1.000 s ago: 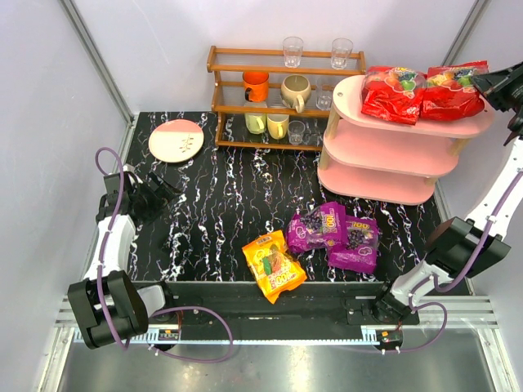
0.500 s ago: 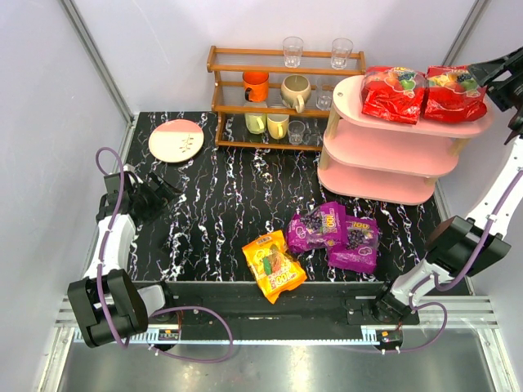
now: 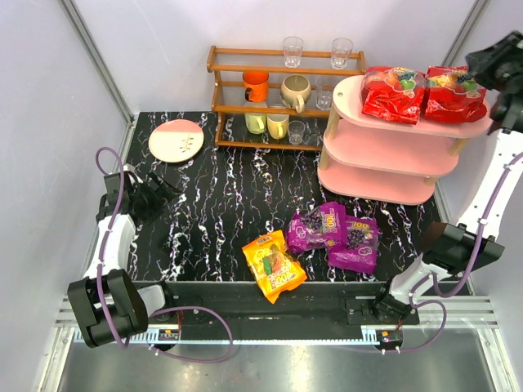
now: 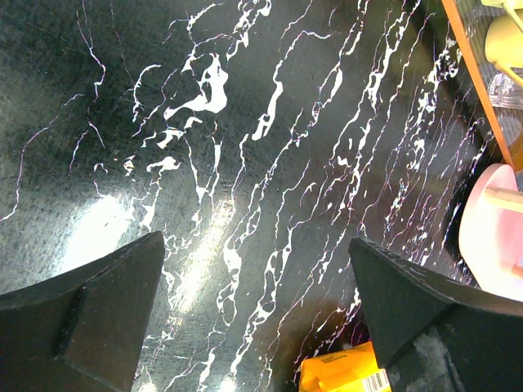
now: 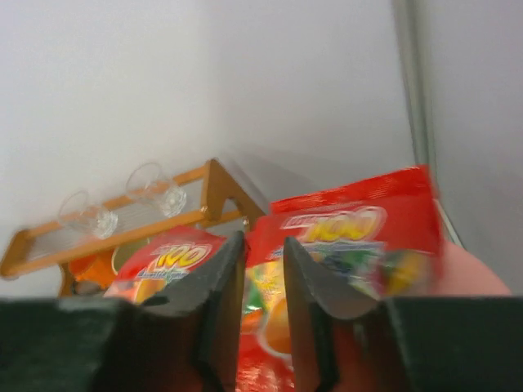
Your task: Place and organize the candy bags onto the shelf
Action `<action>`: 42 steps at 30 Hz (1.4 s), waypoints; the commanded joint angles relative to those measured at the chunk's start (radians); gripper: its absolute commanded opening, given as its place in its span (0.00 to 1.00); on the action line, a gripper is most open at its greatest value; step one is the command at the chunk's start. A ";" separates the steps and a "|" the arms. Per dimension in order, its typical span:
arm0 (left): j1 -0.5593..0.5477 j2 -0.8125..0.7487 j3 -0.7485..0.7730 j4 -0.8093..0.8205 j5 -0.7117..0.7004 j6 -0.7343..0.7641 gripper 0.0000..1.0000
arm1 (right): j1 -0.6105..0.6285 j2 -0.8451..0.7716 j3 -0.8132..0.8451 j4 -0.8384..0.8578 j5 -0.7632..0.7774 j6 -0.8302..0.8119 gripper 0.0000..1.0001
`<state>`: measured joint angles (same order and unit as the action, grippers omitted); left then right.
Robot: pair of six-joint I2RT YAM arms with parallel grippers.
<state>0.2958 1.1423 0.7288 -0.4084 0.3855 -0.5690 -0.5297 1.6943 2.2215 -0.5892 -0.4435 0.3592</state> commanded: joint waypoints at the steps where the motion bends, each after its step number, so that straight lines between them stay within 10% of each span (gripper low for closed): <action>1: 0.006 -0.003 0.027 0.040 0.012 0.001 0.99 | 0.135 0.025 0.064 0.008 0.120 -0.160 0.22; 19: 0.006 0.002 0.026 0.043 0.021 0.001 0.99 | 0.148 -0.068 -0.425 0.336 0.144 -0.069 0.05; 32: 0.006 -0.007 0.032 0.039 0.010 0.004 0.99 | 0.172 -0.027 0.132 0.151 0.063 -0.019 0.08; 36: 0.008 -0.015 0.040 0.036 0.006 0.009 0.99 | 0.334 -0.062 0.175 -0.013 0.045 -0.068 0.06; 42: 0.006 -0.041 0.052 0.013 -0.017 0.032 0.99 | 0.676 -0.345 -0.230 0.012 0.149 -0.127 0.02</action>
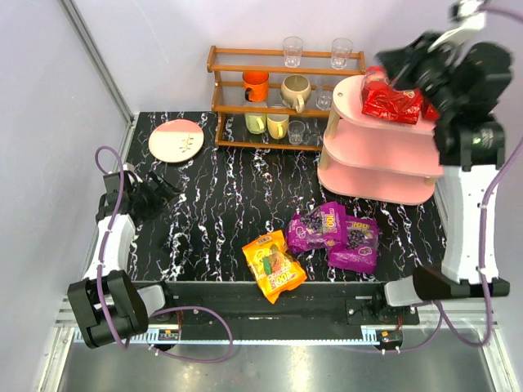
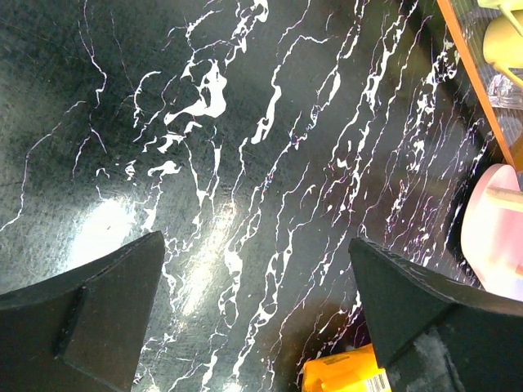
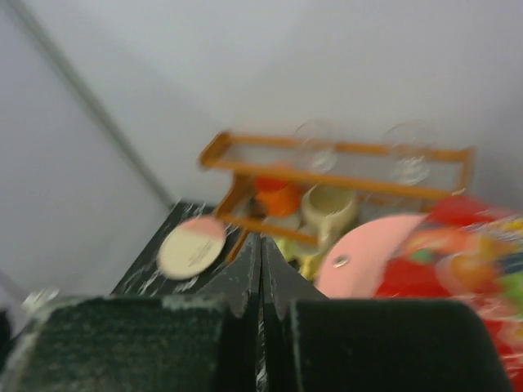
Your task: Place and organize the candy bags onto the shelf
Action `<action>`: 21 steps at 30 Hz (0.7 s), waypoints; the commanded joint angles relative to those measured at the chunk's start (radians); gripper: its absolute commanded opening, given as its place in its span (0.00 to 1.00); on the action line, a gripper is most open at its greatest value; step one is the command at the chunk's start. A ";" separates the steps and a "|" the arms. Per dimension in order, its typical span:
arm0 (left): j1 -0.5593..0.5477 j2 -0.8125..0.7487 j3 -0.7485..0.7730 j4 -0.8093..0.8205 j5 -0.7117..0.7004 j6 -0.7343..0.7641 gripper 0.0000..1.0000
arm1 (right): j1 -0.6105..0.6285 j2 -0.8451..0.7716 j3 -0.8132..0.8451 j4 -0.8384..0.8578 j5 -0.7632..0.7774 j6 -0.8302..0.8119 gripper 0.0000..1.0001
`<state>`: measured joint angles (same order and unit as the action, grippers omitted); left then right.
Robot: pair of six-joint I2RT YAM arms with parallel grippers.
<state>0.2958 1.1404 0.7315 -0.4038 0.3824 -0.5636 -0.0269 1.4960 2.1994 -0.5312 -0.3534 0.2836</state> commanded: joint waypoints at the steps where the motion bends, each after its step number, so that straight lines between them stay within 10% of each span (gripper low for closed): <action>1: 0.005 -0.042 0.052 0.005 -0.023 0.030 0.99 | 0.252 -0.243 -0.363 -0.024 0.070 -0.043 0.02; 11: 0.005 -0.068 0.049 -0.018 -0.046 0.053 0.99 | 0.714 -0.531 -1.134 -0.038 0.339 0.202 0.01; 16: 0.008 -0.077 0.040 -0.021 -0.046 0.054 0.99 | 0.772 -0.649 -1.380 -0.038 0.522 0.441 0.47; 21: 0.005 -0.084 0.032 -0.024 -0.025 0.064 0.99 | 0.772 -0.769 -1.527 -0.097 0.638 0.725 0.56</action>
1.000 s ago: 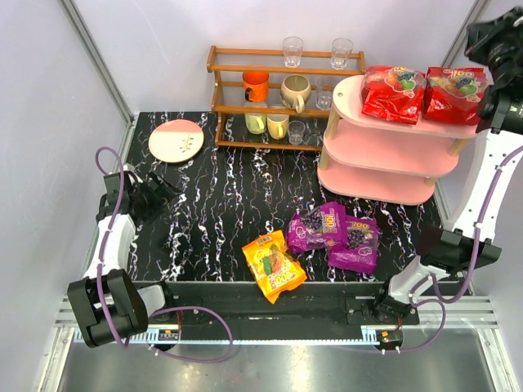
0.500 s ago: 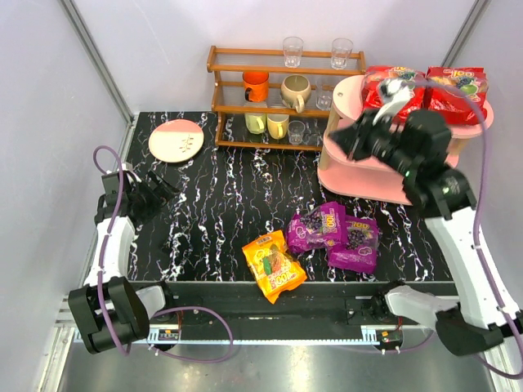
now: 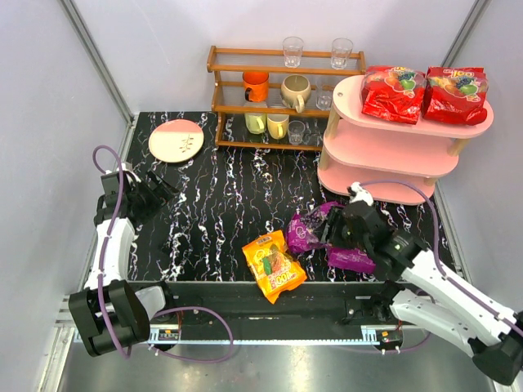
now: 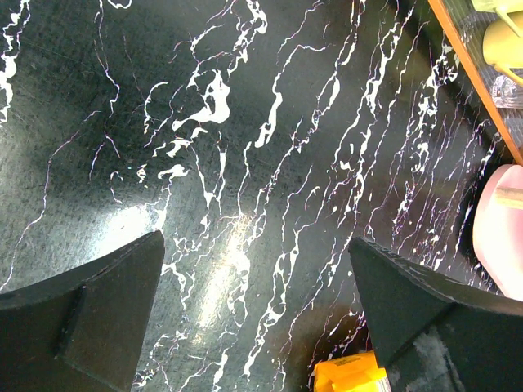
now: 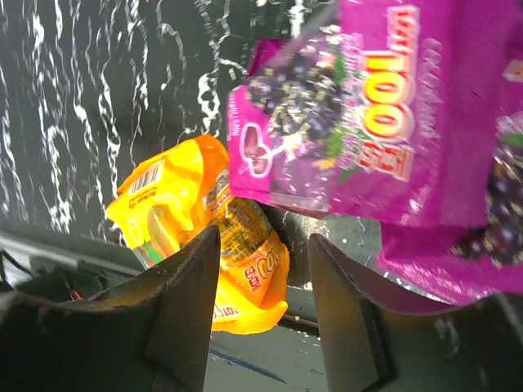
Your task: Place and organize the candy bags onto the shelf
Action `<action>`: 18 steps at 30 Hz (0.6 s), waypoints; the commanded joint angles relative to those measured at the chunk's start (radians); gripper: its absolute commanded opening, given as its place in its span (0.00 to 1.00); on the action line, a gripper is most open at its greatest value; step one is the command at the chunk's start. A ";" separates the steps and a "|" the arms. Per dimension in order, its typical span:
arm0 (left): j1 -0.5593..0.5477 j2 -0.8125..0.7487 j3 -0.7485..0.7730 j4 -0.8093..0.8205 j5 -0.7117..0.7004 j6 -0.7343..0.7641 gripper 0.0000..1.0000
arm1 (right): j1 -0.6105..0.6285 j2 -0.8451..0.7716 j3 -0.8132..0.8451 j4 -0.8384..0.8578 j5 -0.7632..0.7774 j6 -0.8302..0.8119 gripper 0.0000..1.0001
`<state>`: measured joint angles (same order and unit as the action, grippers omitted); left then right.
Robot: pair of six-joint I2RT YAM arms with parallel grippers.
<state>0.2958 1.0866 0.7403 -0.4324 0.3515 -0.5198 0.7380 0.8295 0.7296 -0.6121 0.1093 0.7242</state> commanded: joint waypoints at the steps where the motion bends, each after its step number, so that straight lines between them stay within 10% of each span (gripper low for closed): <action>1: 0.005 -0.030 0.022 0.004 0.009 0.021 0.99 | 0.009 -0.118 -0.082 -0.029 0.191 0.320 0.58; 9: 0.005 -0.034 0.021 0.004 0.021 0.030 0.99 | 0.009 -0.069 -0.093 -0.029 0.248 0.400 0.80; 18: 0.005 -0.030 0.025 0.001 0.027 0.032 0.99 | 0.011 0.039 -0.174 0.126 0.214 0.452 0.61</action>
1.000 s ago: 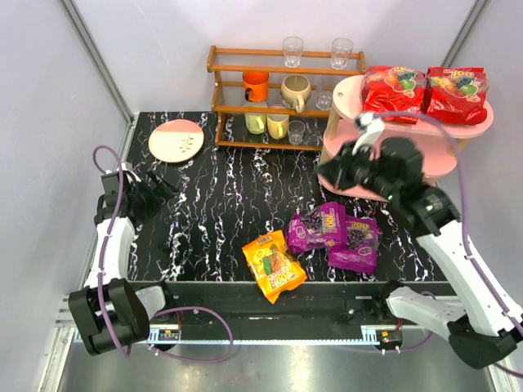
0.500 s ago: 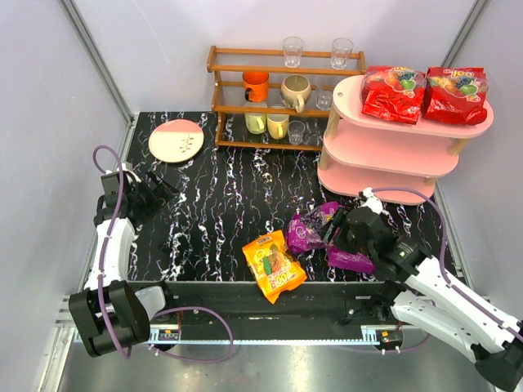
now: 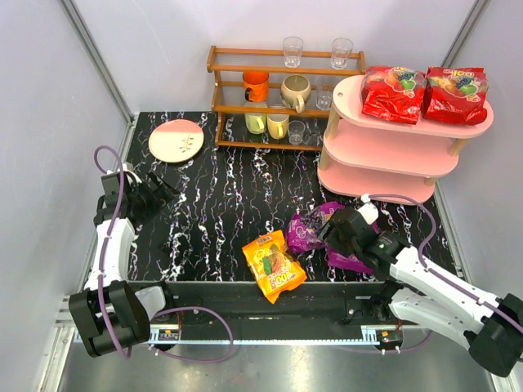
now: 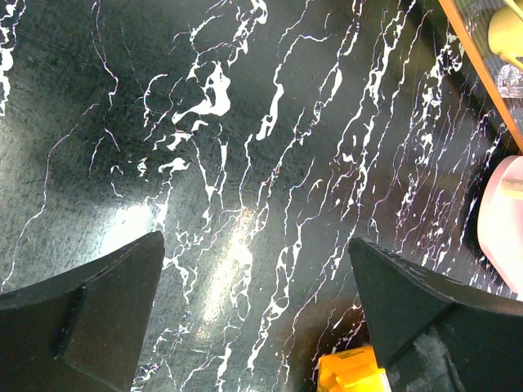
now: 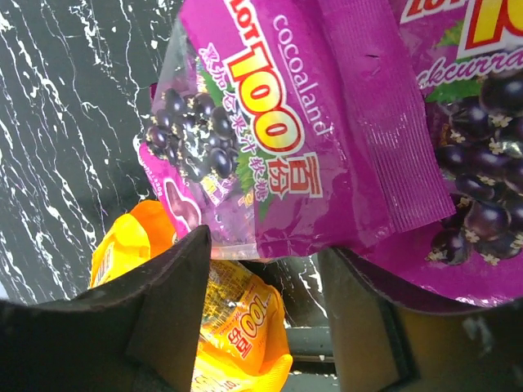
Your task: Place and organize the candy bags onto the shelf
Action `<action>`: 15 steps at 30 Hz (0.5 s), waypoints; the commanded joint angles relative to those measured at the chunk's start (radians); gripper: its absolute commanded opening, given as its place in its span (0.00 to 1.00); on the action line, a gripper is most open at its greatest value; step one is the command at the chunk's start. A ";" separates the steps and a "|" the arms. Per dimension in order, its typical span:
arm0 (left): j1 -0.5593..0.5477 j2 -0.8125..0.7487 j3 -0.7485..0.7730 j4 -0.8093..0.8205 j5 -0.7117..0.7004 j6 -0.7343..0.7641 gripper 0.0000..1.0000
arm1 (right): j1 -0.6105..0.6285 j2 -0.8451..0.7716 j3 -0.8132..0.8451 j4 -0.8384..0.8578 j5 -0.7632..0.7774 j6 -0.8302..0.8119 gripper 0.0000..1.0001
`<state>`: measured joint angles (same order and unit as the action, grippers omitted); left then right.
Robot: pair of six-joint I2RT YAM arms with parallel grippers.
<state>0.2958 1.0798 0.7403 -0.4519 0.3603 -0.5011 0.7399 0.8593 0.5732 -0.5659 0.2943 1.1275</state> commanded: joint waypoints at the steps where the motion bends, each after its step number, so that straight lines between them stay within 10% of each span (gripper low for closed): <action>1: 0.005 -0.015 0.025 0.021 0.020 0.013 0.99 | 0.007 0.012 -0.021 0.081 0.038 0.051 0.59; 6: 0.005 -0.004 0.028 0.019 0.034 0.013 0.99 | 0.007 0.024 -0.035 0.084 0.077 0.040 0.47; 11: 0.005 -0.012 0.027 0.019 0.031 0.015 0.99 | 0.007 0.075 0.003 0.107 0.118 -0.092 0.01; 15: 0.006 -0.015 0.024 0.019 0.032 0.015 0.99 | 0.007 0.075 0.144 0.077 0.140 -0.285 0.00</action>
<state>0.2958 1.0798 0.7403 -0.4545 0.3710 -0.5003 0.7410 0.9398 0.5690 -0.5156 0.3511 1.0355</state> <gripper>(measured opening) 0.987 0.011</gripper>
